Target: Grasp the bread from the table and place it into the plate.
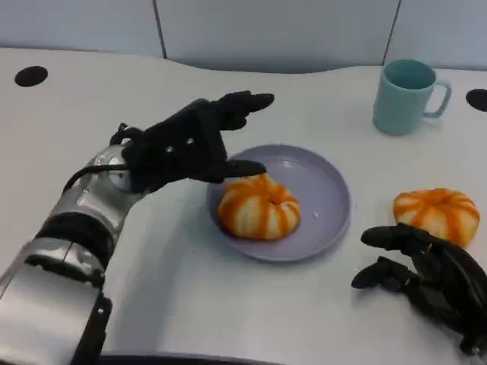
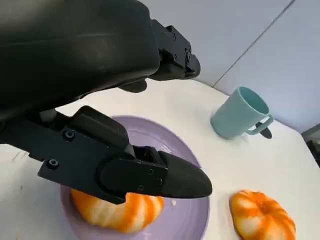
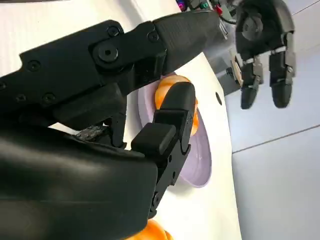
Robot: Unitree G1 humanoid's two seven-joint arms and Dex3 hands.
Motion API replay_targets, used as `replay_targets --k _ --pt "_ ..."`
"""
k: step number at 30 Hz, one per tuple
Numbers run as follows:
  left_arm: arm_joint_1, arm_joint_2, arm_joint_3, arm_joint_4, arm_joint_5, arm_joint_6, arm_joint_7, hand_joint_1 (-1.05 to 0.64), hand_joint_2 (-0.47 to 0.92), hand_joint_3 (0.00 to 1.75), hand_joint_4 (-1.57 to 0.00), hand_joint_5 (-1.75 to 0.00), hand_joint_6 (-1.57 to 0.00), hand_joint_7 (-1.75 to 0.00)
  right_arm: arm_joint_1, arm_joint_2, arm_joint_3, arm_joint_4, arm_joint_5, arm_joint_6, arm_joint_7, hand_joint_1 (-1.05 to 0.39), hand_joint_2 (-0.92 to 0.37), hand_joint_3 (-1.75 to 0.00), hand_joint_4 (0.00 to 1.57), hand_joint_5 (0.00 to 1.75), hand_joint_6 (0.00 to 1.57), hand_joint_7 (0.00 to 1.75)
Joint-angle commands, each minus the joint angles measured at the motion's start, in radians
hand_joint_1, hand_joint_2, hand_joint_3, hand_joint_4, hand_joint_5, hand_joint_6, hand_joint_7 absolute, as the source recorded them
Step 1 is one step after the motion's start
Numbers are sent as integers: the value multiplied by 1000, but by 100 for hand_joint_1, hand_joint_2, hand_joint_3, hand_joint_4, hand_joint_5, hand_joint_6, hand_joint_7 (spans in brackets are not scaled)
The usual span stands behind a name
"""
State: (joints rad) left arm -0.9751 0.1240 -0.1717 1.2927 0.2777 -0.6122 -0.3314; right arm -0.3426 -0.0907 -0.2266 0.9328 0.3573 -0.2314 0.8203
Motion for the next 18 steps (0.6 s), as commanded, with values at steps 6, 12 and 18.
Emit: replay_targets --k 6,12,18 --pt "116 31 166 -59 -206 -56 -176 -78 92 31 0 -60 -26 -10 26 -18 1 14 -15 25 -9 -42 -92 -5 69 107 83 54" --pt "205 40 232 -101 -294 -79 -241 -81 92 35 -9 -70 -33 -12 37 -19 3 -15 -15 48 -16 -41 -92 -8 65 108 81 54" --pt "280 19 307 -149 -404 -31 -307 -73 92 30 -22 -74 -42 -14 37 -17 -1 -10 -9 46 -3 -39 -92 -9 66 109 81 56"
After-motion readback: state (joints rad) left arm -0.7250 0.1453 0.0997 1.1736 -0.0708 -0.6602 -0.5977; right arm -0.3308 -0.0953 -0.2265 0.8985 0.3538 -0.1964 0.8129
